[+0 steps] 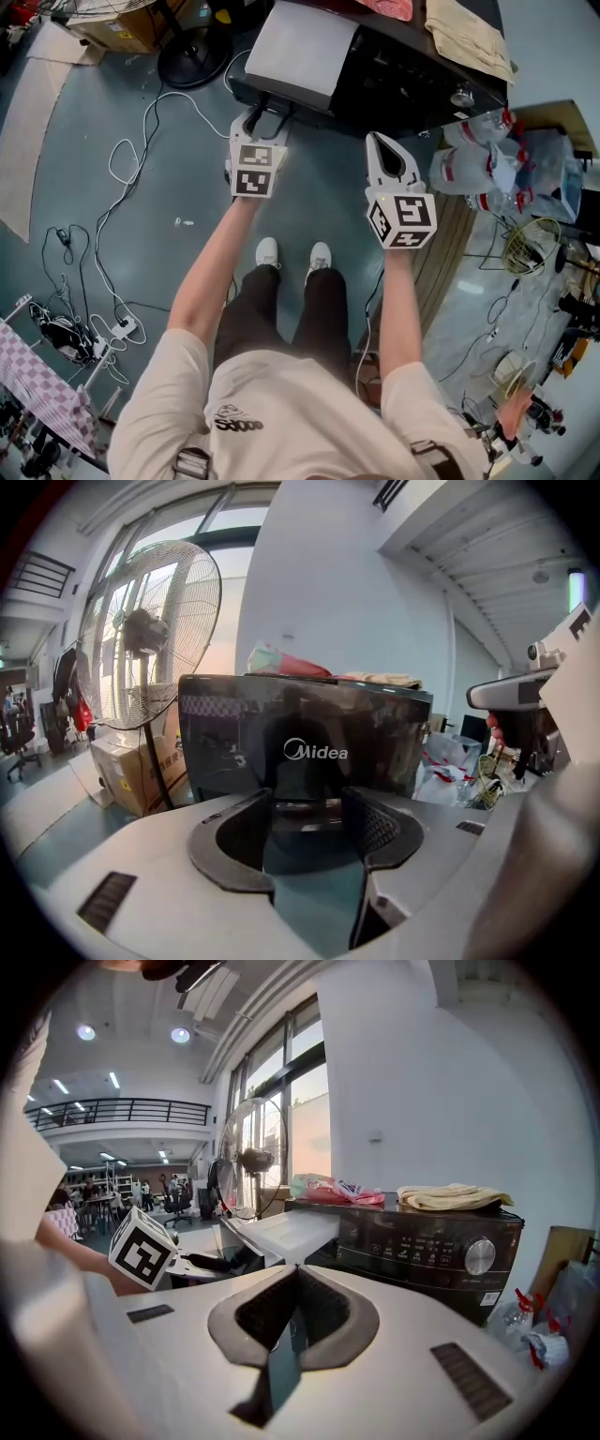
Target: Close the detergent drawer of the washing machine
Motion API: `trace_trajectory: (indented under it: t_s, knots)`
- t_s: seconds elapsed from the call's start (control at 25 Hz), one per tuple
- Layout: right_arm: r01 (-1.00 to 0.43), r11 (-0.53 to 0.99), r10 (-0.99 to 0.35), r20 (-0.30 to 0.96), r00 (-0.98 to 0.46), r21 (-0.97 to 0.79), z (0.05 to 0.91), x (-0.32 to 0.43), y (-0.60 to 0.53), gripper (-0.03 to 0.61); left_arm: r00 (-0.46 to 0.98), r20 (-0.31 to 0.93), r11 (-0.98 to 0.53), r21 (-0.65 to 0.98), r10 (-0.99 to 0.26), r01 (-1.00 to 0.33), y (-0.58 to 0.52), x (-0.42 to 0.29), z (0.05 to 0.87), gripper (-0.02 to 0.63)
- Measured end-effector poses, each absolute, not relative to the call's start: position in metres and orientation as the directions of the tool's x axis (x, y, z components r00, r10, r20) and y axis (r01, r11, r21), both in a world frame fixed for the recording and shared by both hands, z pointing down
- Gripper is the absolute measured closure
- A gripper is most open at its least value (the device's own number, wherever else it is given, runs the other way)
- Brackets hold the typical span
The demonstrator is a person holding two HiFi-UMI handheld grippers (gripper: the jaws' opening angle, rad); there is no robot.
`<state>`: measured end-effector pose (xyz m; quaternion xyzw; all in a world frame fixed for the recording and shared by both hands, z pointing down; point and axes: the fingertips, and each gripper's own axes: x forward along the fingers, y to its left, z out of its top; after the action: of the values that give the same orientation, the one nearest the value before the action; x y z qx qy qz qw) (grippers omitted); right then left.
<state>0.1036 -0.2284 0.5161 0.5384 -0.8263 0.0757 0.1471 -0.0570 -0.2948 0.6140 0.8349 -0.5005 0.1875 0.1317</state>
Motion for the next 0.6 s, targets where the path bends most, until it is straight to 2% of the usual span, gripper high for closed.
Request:
trace_trajectory:
  t_s: [0.44,0.6]
  knots:
    - [-0.925,0.376,-0.889,0.301,-0.344,0.054,0.506,0.116,-0.239,0.580,0.435,0.394,-0.448,0.062,-0.810,-0.892,-0.309,-0.055,0.607,0.371]
    - [-0.927,0.371,-0.888,0.313,-0.337,0.052,0.511,0.125,-0.236,0.579,0.429,0.412,-0.446,0.058,-0.804,-0.893,-0.308,-0.052,0.610,0.371]
